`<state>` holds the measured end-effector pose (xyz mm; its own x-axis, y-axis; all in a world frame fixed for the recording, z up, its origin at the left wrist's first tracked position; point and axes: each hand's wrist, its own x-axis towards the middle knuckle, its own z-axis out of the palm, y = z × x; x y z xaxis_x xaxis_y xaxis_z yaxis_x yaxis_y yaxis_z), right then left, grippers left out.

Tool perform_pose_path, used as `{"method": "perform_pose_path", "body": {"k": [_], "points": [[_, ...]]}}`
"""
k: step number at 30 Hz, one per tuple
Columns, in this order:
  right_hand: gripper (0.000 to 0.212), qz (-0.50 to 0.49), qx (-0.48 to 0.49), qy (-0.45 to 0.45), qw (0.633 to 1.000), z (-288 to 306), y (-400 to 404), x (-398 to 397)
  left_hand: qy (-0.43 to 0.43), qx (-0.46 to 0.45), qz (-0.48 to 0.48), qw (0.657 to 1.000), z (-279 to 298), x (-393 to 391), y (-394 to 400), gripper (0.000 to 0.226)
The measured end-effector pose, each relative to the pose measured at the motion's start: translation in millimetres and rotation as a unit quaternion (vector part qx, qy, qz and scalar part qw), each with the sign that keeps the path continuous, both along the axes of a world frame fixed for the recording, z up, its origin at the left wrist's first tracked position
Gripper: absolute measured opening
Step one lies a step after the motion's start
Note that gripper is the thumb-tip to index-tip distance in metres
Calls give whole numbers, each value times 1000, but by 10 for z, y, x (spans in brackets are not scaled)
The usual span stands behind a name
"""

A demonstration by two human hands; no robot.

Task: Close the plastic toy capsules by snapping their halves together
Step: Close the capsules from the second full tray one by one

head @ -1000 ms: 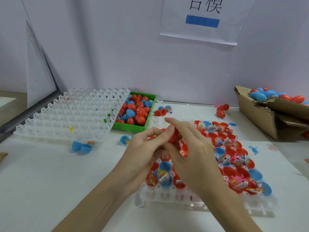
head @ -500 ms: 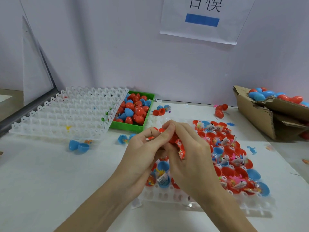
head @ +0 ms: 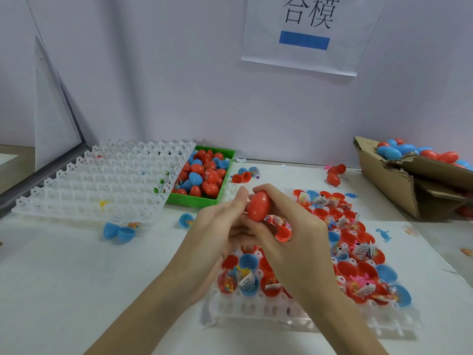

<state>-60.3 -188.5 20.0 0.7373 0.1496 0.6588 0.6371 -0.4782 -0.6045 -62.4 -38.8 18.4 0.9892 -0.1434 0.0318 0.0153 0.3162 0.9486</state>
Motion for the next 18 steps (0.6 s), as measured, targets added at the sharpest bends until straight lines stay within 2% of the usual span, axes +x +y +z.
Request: {"method": "perform_pose_path", "body": {"k": [3, 5, 8, 11, 15, 18], "points": [[42, -41, -40, -8, 998, -41, 12, 24, -46, 101, 63, 992, 23, -63, -48, 43], [48, -41, -56, -16, 998, -60, 28, 20, -45, 117, 70, 990, 52, -79, -64, 40], [56, 17, -6, 17, 1000, -62, 25, 11, -20, 52, 12, 998, 95, -85, -26, 37], [46, 37, 20, -3, 999, -47, 10, 4, -16, -1, -31, 999, 111, -89, 8, 42], [40, 59, 18, -20, 998, -30, -29, 12, -23, -21, -23, 999, 120, -117, -33, 47], [40, 46, 1, -46, 998, -33, -45, 14, -30, -36, -11, 999, 93, -123, -62, 36]]}}
